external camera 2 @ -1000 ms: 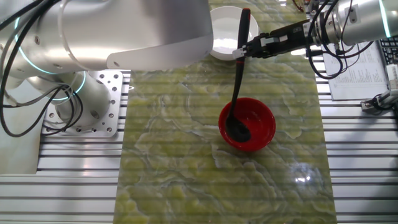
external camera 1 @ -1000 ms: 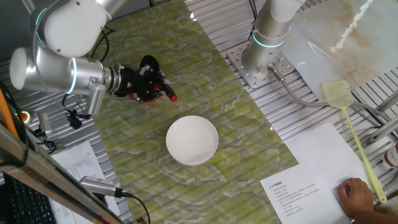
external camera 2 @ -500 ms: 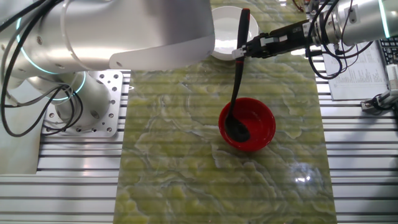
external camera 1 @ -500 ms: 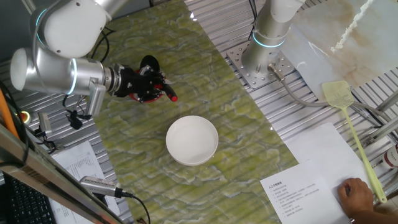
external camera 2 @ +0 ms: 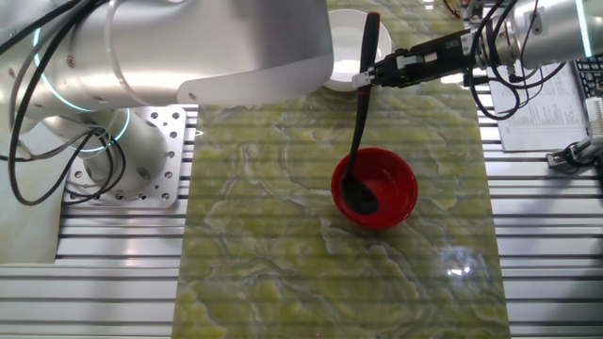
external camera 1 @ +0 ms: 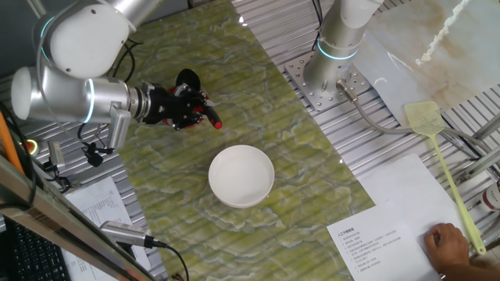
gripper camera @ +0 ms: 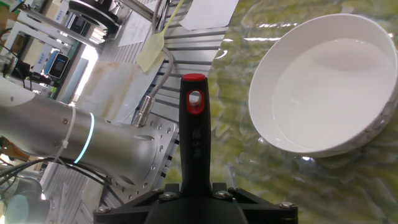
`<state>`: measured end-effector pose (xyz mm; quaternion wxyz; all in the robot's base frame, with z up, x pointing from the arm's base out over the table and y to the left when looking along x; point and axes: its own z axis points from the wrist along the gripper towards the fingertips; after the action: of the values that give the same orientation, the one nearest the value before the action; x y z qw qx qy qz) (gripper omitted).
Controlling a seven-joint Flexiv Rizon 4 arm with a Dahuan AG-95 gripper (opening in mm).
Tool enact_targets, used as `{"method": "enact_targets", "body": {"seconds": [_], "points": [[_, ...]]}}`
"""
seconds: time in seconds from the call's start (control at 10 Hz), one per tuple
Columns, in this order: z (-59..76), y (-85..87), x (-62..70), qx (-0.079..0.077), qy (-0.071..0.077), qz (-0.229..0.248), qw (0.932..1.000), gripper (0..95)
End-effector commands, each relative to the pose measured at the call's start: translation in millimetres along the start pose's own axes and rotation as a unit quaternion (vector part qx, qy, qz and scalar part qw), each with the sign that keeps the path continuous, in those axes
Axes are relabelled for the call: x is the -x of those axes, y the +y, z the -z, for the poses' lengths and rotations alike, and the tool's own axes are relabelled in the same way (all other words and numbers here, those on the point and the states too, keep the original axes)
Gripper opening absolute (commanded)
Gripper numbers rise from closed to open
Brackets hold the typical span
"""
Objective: Scoop water with a large spoon from one bowl to another
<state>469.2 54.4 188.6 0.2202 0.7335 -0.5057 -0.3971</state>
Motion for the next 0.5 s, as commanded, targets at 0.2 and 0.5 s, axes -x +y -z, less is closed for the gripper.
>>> {"method": "enact_targets", "body": {"seconds": [0.2, 0.5], "points": [[-0.9, 0.3, 0.2, 0.001, 0.0, 0.0, 1.0, 0.0], [-0.9, 0.3, 0.2, 0.006, -0.001, -0.001, 1.0, 0.0]]}}
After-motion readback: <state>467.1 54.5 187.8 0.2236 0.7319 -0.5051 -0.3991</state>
